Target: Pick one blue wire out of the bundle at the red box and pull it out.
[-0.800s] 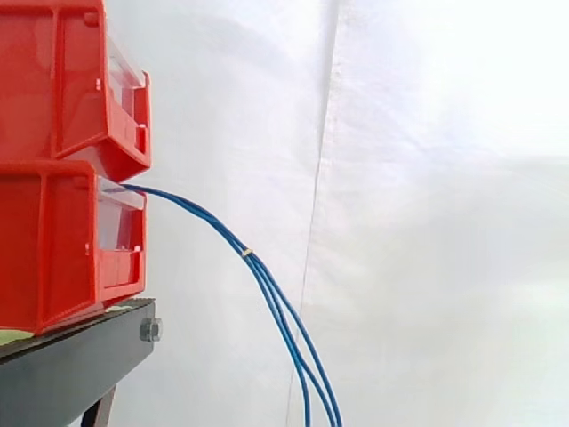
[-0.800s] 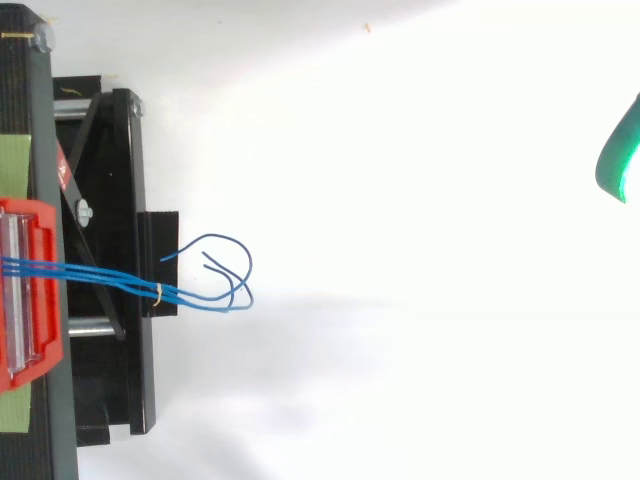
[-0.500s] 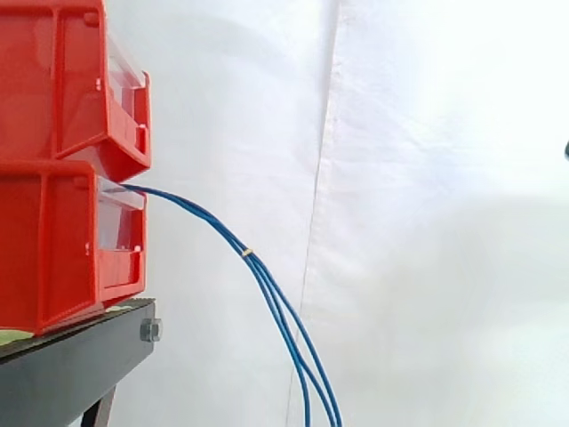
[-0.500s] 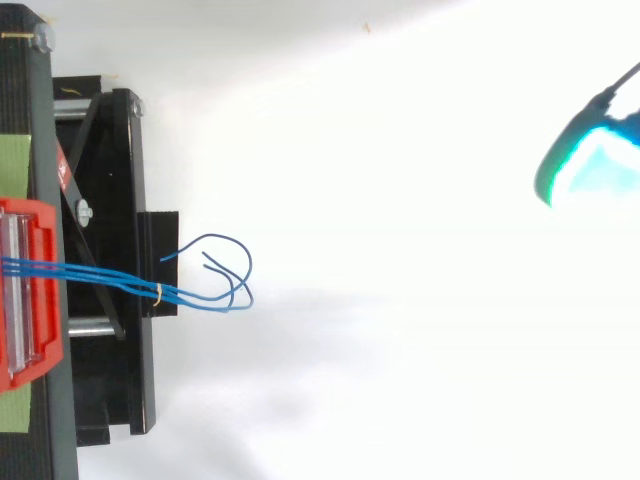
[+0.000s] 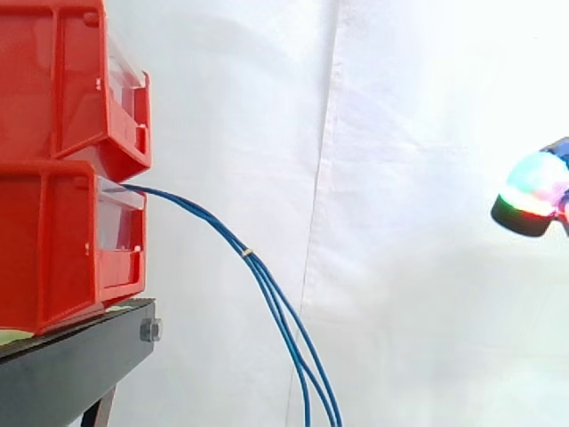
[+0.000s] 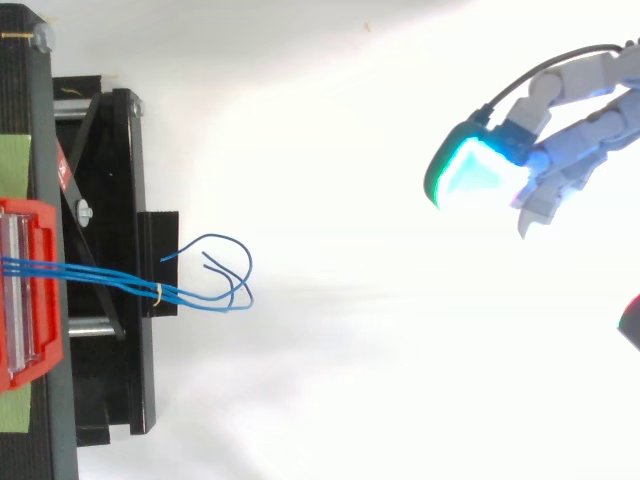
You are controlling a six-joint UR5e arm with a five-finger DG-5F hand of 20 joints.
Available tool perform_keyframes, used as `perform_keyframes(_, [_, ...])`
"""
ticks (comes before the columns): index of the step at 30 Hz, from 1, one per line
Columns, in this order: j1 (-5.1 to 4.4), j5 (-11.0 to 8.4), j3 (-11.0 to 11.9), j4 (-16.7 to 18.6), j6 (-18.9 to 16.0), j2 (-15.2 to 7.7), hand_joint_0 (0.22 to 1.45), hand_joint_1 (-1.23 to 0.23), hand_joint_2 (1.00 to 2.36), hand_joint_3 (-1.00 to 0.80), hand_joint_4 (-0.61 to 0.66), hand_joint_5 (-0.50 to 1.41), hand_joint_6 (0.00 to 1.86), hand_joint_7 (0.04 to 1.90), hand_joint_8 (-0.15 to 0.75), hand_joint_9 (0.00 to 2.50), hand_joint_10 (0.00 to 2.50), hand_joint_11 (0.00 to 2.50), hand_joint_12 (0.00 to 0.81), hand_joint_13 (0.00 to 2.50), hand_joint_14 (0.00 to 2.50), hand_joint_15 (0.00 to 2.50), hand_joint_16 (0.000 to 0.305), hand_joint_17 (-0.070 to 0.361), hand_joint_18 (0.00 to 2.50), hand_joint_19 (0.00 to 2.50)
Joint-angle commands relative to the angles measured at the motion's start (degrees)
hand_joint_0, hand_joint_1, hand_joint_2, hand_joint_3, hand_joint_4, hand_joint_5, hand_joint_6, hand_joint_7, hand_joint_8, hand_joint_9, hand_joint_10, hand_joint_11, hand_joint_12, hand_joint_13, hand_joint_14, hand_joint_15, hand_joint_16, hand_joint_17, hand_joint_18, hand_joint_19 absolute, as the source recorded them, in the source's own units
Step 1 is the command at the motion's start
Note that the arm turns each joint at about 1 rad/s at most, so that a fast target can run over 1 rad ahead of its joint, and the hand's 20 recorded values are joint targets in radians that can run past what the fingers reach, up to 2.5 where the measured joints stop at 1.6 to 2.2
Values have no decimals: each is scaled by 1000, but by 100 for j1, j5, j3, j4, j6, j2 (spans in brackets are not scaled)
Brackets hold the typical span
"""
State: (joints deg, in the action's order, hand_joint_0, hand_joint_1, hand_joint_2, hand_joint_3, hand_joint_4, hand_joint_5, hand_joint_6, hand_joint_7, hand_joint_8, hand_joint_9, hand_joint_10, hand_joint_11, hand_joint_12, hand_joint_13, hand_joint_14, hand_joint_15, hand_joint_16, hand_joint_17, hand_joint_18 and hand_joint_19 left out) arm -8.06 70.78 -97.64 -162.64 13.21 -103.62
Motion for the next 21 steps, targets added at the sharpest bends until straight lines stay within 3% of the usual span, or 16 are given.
perform_keyframes(1, [-38, -91, 0, 260, 6, -132, 527, -705, 1000, -500, 325, -163, 502, 883, 361, 665, 12, 503, 456, 831, 15, 584, 68, 152, 746, 628])
perform_keyframes(4, [-64, -179, 0, 374, 50, -149, 528, -709, 1000, -500, 333, -160, 503, 894, 363, 666, 12, 498, 457, 832, 18, 583, 68, 152, 746, 627])
perform_keyframes(7, [-108, -469, 0, 400, 217, -246, 529, -708, 1000, -500, 340, -156, 503, 910, 361, 667, 12, 503, 457, 832, 18, 580, 67, 152, 745, 627])
perform_keyframes(12, [-135, -575, 0, 479, 252, -343, 530, -709, 1000, -500, 344, -152, 503, 927, 363, 673, 12, 505, 455, 834, 17, 585, 67, 151, 744, 626])
perform_keyframes(16, [-161, -662, 61, 848, 269, -668, 530, -716, 1000, -500, 349, -149, 502, 932, 364, 675, 12, 503, 461, 790, 15, 554, 67, 152, 726, 607])
perform_keyframes(21, [-152, -671, 439, 972, 261, -1107, 528, -726, 1000, -500, 364, -140, 503, 932, 361, 672, 12, 503, 465, 692, 13, 490, 68, 153, 664, 579])
